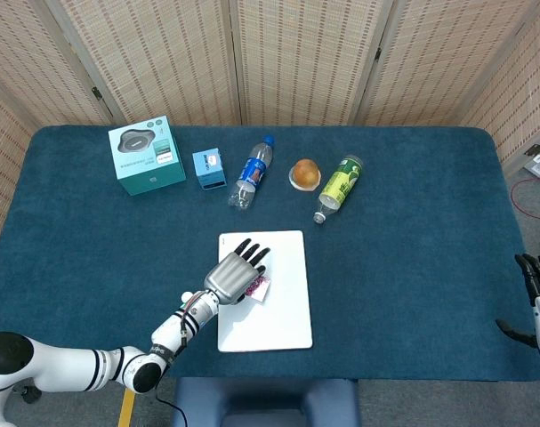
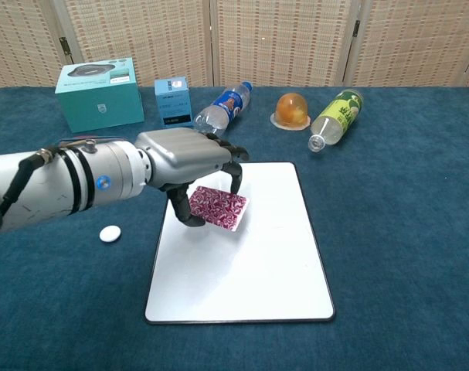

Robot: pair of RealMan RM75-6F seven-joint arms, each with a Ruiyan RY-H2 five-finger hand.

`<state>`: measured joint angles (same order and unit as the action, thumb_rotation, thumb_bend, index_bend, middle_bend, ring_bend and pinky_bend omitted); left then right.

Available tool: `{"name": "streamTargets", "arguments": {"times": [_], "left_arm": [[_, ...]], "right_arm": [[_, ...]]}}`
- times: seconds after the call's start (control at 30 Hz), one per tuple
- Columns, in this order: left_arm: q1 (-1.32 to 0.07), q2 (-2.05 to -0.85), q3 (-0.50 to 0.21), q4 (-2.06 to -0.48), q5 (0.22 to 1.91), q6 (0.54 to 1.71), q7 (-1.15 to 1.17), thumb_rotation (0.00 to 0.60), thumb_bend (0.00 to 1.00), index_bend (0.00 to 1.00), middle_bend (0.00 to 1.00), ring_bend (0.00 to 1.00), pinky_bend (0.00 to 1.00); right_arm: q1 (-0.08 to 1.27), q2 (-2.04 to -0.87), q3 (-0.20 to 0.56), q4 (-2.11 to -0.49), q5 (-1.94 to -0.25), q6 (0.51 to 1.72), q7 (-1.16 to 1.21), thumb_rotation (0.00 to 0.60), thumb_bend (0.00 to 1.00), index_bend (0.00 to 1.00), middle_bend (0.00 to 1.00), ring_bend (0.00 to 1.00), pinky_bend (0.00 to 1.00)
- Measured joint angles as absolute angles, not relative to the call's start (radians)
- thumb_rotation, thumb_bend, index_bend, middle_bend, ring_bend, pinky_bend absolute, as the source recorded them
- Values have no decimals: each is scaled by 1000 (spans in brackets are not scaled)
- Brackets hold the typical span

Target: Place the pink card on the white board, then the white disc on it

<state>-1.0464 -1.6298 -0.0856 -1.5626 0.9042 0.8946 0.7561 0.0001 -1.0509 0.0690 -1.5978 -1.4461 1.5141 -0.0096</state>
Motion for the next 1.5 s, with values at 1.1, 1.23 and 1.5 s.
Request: {"name": "streamTargets", "arguments": {"times": [1.1, 1.23, 1.5], "left_arm": [[-896, -1484, 28, -1648, 1079, 1062, 667, 600, 335, 392, 97, 59, 0], [-846, -1463, 77, -1651, 1155, 1091, 647, 600, 339, 400, 100, 60, 0], [-780, -1462, 118, -1610, 1214, 1098, 613, 600, 339, 416, 104, 67, 0]], "right_arm": [[5, -1056, 69, -1599, -1475, 1520, -3, 600, 106, 22, 118, 118, 18], [6, -1058, 67, -1601, -1482, 1522, -5, 600, 105, 22, 118, 117, 18], [6, -1058, 65, -1607, -1491, 1528, -9, 600, 106, 22, 118, 119, 18]]}}
